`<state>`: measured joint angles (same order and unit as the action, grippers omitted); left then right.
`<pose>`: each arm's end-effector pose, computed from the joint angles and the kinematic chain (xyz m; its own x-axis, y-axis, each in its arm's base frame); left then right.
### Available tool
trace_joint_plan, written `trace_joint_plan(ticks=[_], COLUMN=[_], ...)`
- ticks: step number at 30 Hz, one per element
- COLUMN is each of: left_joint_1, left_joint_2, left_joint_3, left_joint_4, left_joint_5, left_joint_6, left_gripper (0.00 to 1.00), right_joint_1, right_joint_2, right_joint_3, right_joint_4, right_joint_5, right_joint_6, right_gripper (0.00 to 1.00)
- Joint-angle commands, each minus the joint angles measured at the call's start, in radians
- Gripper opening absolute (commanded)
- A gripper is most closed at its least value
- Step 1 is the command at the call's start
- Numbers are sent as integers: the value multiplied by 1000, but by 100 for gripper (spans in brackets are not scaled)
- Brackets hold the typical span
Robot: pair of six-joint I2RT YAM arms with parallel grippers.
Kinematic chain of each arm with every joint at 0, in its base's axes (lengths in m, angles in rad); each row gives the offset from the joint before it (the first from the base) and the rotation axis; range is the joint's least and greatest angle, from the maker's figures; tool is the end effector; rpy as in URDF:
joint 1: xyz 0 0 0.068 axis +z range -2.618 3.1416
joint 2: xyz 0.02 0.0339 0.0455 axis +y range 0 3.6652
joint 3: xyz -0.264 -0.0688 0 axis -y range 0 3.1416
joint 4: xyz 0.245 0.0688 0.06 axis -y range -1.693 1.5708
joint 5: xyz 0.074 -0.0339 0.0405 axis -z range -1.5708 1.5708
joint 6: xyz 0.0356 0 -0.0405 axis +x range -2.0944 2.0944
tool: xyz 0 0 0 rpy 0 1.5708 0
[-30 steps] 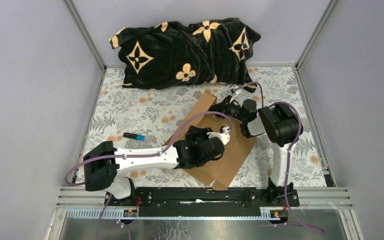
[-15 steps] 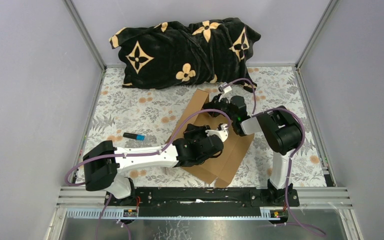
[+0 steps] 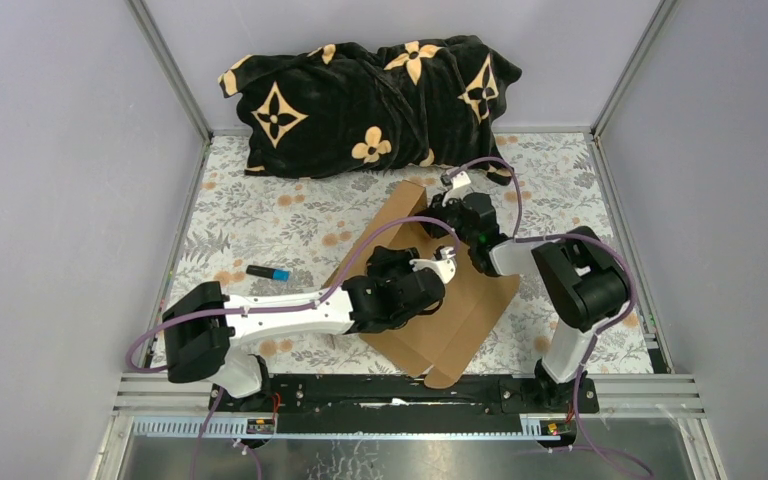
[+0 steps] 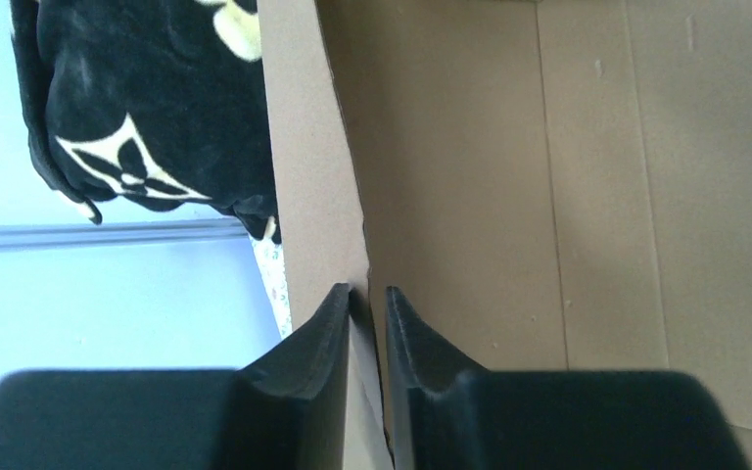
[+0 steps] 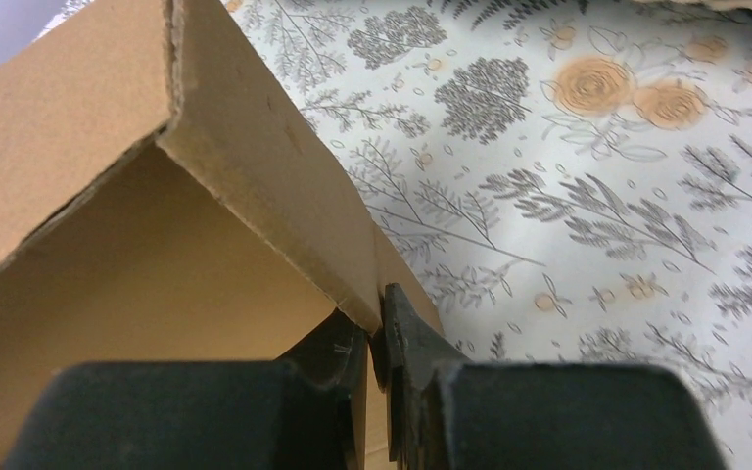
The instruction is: Fold the paper box
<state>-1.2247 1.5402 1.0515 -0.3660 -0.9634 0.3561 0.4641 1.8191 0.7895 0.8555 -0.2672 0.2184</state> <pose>0.1355 -0.2895 0.2442 -0.1164 0.9094 -0.3993 0.4210 0.4093 0.8094 0.3260 0.1737 0.1716 -0.2951 0.0860 -0.9516 -0.6149 0.7452 0.2580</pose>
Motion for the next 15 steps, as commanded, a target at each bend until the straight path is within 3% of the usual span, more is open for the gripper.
trace_joint_plan(ticks=[1,5,15], left_joint_1=[-3,-3,-3], left_joint_2=[-10,-1,-47], left_joint_3=[-1,63,196], left_joint_4=[-1,-14,-19], left_joint_5=[140,171,233], left_joint_6=[-40,-61,-114], left_gripper=[32,46,50], right_joint_1=[-8,-8,-8], right_joint_2=[-101,-123,-257], right_joint_3=[-36,-55,17], right_joint_4=[-52,-94,-394], right_joint_5=[109,103,125], right_joint_6=[7,11,-37], right_gripper=[7,6,4])
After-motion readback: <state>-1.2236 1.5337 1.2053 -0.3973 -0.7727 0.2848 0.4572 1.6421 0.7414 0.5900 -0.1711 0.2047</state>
